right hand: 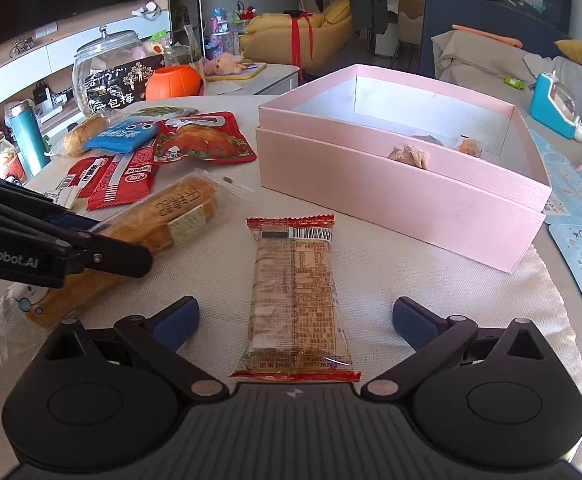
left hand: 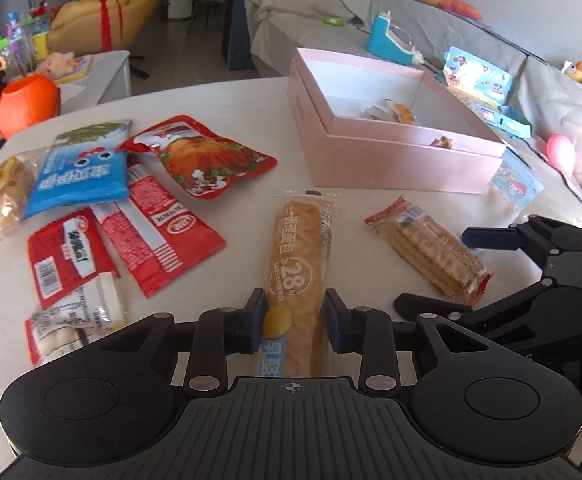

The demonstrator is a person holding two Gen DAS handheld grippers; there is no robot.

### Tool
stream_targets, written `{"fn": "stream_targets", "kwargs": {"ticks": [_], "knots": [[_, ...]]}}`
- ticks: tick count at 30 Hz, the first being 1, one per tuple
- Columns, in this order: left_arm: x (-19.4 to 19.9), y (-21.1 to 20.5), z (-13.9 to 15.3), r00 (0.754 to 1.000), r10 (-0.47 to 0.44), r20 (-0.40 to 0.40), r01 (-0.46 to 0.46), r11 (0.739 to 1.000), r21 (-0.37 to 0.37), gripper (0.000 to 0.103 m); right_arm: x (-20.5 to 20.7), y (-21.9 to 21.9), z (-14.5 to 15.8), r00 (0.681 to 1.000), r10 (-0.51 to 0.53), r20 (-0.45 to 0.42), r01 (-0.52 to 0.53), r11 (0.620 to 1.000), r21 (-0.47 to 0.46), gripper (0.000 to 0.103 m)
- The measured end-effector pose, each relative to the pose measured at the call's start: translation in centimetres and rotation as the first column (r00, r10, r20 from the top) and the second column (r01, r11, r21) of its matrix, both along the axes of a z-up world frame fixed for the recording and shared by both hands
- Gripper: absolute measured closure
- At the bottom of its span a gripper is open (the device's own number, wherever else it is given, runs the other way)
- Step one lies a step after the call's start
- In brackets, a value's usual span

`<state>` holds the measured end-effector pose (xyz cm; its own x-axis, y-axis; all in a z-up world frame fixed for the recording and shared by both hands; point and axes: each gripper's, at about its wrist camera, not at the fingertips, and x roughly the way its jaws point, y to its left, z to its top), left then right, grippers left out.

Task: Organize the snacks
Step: 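Grasp the long bread stick with the left gripper while the right holds the wafer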

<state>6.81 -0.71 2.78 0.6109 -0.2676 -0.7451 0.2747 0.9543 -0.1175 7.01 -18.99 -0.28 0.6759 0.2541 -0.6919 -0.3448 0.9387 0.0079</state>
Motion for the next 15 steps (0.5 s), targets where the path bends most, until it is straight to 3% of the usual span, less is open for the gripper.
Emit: {"fn": "stream_targets", "kwargs": {"ticks": [2, 6, 15], "knots": [[-0.4, 0.5, -0.1, 0.999, 0.031, 0.013, -0.032, 0.999, 0.03, 0.067, 0.0, 0.0, 0.0, 1.0, 0.0, -0.001, 0.0, 1.0, -0.003, 0.0], [-0.1, 1.8, -0.5, 0.999, 0.053, -0.009, -0.054, 0.998, -0.037, 0.066, 0.1, 0.1, 0.0, 1.0, -0.004, -0.001, 0.004, 1.0, -0.008, 0.0], [0.1, 1.6, -1.1, 0.999, 0.02, 0.043, -0.018, 0.998, -0.053, 0.064, 0.4, 0.1, 0.0, 1.0, 0.002, -0.007, -0.002, 1.0, -0.007, 0.0]]}}
